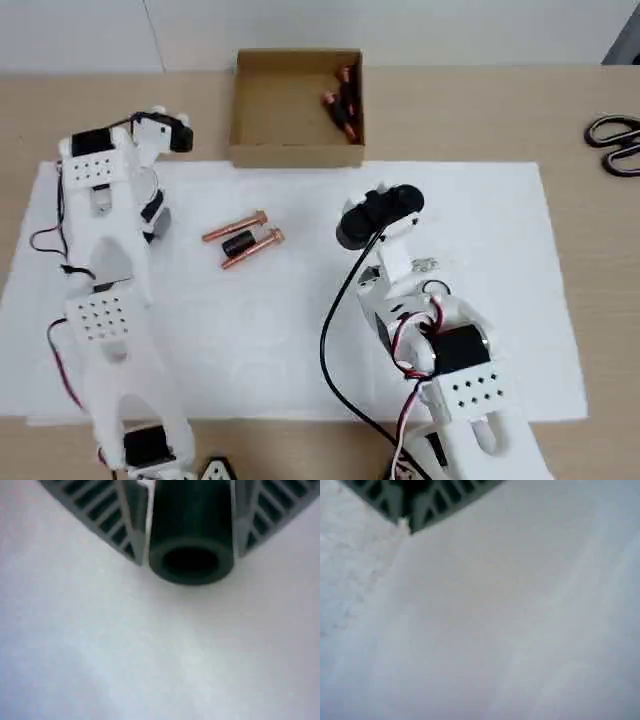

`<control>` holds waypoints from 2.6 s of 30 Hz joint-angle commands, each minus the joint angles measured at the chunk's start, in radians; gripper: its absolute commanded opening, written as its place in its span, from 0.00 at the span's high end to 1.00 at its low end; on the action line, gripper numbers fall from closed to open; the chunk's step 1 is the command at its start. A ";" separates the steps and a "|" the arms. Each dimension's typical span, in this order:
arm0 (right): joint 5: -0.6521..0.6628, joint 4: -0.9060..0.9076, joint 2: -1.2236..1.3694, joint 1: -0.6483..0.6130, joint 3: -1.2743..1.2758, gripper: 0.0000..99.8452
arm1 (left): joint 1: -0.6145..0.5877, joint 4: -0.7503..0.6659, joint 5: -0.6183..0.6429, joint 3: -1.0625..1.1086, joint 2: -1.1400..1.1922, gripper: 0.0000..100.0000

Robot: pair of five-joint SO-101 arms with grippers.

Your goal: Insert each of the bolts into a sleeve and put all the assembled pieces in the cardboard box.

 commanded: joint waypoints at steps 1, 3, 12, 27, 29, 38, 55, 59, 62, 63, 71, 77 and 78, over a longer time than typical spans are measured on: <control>0.009 -0.019 -0.019 -0.002 -0.006 1.00 | 0.005 0.009 0.011 -0.030 -0.009 0.92; 0.009 -0.019 -0.021 -0.002 -0.006 1.00 | 0.008 0.021 0.064 -0.087 -0.009 0.99; 0.009 -0.019 -0.021 0.079 -0.006 1.00 | 0.038 0.044 0.238 -0.263 -0.011 1.00; 0.009 -0.019 -0.021 0.219 -0.006 1.00 | 0.387 0.043 0.411 0.285 -0.697 0.99; 0.009 -0.015 -0.021 0.251 -0.006 1.00 | 0.423 0.041 0.453 0.309 -0.740 0.99; 0.009 -0.010 -0.021 0.429 -0.005 1.00 | 0.649 0.005 0.496 0.378 -0.690 0.99; 0.009 -0.013 -0.022 0.478 0.074 1.00 | 0.779 -0.157 0.503 0.311 -0.313 0.99; 0.009 -0.013 -0.022 0.478 0.074 1.00 | 0.781 -0.132 0.503 0.262 -0.238 0.99; 0.009 -0.013 -0.022 0.478 0.074 1.00 | 0.779 -0.104 0.503 0.211 -0.193 0.99; 0.009 -0.015 -0.022 0.478 0.074 1.00 | 0.779 -0.091 0.503 0.189 -0.180 0.99; 0.009 -0.018 -0.022 0.475 0.074 1.00 | 0.781 0.011 0.542 0.010 -0.101 0.86; 0.009 -0.013 -0.022 0.475 0.074 1.00 | 0.787 0.028 0.539 -0.035 -0.094 0.86; 0.009 -0.013 -0.022 0.475 0.074 1.00 | 0.787 0.031 0.539 -0.035 -0.097 0.86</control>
